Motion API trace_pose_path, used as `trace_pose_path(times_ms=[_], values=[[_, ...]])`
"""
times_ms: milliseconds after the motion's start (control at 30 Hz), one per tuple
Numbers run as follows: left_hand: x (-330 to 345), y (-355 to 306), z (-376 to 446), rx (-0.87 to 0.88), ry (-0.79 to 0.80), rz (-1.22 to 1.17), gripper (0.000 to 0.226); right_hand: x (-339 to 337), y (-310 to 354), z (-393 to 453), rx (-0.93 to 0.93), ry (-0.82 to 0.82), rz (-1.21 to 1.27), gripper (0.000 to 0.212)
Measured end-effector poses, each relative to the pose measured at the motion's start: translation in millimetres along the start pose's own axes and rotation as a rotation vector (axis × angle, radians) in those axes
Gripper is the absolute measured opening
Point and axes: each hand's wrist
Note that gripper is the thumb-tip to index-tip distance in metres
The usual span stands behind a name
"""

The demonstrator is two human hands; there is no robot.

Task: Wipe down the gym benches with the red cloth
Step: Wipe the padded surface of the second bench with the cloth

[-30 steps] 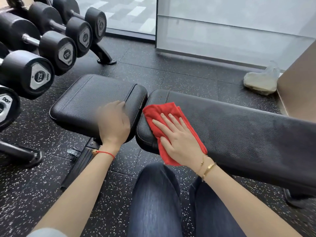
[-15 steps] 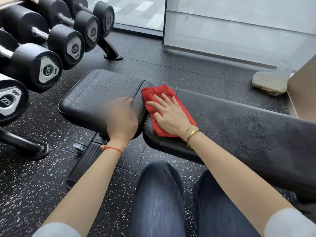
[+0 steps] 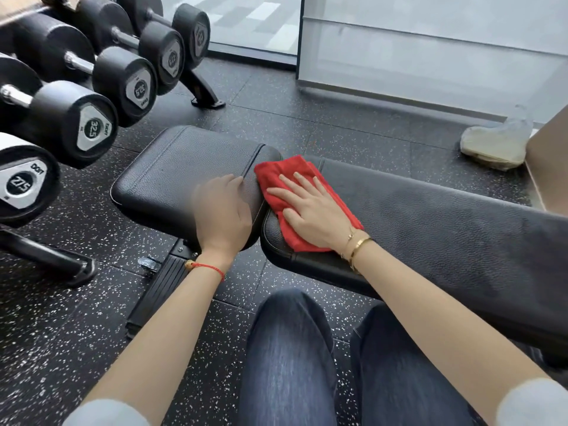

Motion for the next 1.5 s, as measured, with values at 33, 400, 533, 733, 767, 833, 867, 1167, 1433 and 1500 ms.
trace_pose_path(times_ms=[33, 400, 533, 733, 767, 833, 867, 1167, 1433, 1500], values=[[-0.5, 0.0, -0.1, -0.003, 0.002, -0.003, 0.045, -3.7, -4.3, 12.0, 0.055, -0.005, 0.013, 0.051], [-2.3, -1.7, -0.7, -0.009, 0.019, 0.003, 0.048, 12.6, 27.3, -33.2, 0.008, -0.079, -0.043, 0.056], [-1.3, -1.3, -0.4, -0.003, 0.017, 0.009, 0.047, 9.5, 10.2, -33.9, 0.004, -0.047, 0.006, 0.056], [-2.7, -2.2, -1.5, -0.01, 0.033, 0.013, 0.046, -13.2, -22.0, 38.9, 0.349, -0.064, 0.023, 0.054], [-3.0, -2.5, -1.4, -0.011, 0.036, 0.015, 0.046, -12.7, -18.3, 40.9, 0.366, -0.068, 0.021, 0.055], [-3.4, -3.9, -1.9, -0.012, 0.035, 0.017, 0.047, -7.9, -7.6, 28.7, 0.322, -0.071, 0.016, 0.055], [-3.3, -3.9, -1.9, -0.01, 0.032, 0.021, 0.047, -4.2, -1.4, 15.5, 0.272, -0.074, 0.017, 0.055], [-3.4, -3.3, -2.5, -0.01, 0.048, 0.017, 0.047, 1.1, -31.9, -49.1, 0.261, -0.105, 0.023, 0.056], [-4.4, -7.4, -3.2, -0.036, 0.034, 0.005, 0.045, 2.6, -8.9, -33.5, 0.245, -0.107, -0.01, 0.056], [-4.8, -7.9, -3.1, -0.034, 0.042, 0.009, 0.046, 9.7, -3.9, -62.8, 0.153, -0.111, -0.024, 0.057]])
Point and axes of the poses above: each hand's wrist, its own z-axis towards the middle knuckle, its own x-axis out of the palm, y = z × x, and after that the axes turned 7 degrees about y, right-handed
